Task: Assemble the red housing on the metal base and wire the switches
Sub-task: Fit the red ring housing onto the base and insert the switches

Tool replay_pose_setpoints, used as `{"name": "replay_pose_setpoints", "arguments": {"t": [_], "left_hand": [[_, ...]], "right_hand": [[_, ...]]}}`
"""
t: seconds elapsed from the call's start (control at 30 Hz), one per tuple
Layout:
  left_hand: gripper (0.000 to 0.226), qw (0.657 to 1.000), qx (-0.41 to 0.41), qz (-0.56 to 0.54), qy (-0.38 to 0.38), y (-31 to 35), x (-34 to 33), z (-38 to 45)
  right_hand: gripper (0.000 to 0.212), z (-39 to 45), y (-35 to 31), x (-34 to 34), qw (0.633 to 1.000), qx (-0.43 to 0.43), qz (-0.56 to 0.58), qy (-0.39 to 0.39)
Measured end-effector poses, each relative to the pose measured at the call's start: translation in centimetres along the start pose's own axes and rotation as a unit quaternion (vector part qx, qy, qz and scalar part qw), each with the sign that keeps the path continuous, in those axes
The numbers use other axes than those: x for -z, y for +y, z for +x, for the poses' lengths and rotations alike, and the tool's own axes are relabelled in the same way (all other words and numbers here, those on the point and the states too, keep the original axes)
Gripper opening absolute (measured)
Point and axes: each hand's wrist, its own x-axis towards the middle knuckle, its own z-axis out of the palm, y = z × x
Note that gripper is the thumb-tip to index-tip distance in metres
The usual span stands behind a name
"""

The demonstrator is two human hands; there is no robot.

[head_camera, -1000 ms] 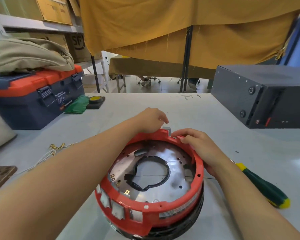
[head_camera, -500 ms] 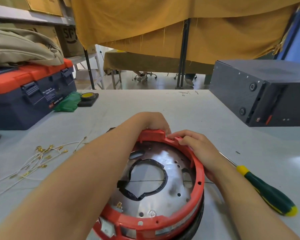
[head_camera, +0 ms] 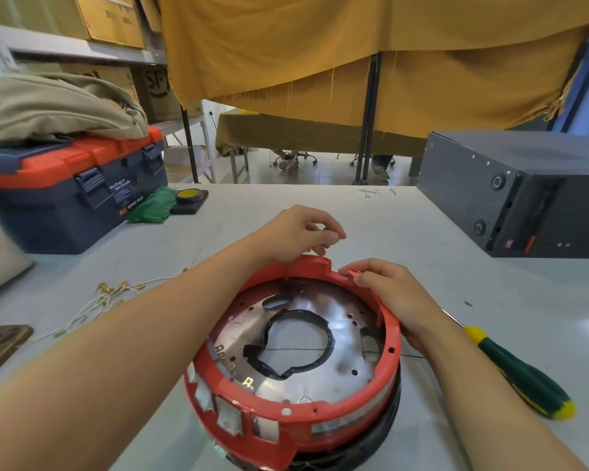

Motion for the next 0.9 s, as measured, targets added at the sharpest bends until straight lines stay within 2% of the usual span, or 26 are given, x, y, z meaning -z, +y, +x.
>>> {"name": "replay_pose_setpoints", "arguments": {"t": [0.13, 0.37, 0.5, 0.7, 0.8, 0.9], "left_hand": [[0.009, 0.998, 0.005, -0.068, 0.014, 0.4, 1.0, -3.1], [0.038, 0.994, 0.044, -0.105, 0.0, 0.2, 2.2, -8.2], [0.034, 0.992, 0.052, -0.114, -0.003, 0.4, 2.2, -10.8], [0.03, 0.988, 0.056, -0.138, 0.034, 0.8, 2.1, -13.8], [0.03, 0.988, 0.048, -0.135, 0.047, 1.0, 2.0, -15.1], [0.032, 0.987, 0.021, -0.15, 0.061, 1.1, 1.6, -16.3]], "right_hand": [[0.015, -0.3, -0.2, 0.1, 1.0, 0.007, -0.025, -0.009], [0.015, -0.2, -0.1, -0.4, 0.997, 0.015, -0.062, 0.045], [0.015, 0.1, 0.0, -0.7, 0.992, 0.031, -0.09, 0.078], [0.012, 0.0, -0.2, -1.0, 0.981, 0.059, -0.132, 0.127], [0.02, -0.6, -0.7, -1.1, 0.959, 0.103, -0.209, 0.159], [0.013, -2.1, -1.9, -1.6, 0.945, 0.173, -0.22, 0.172]]}}
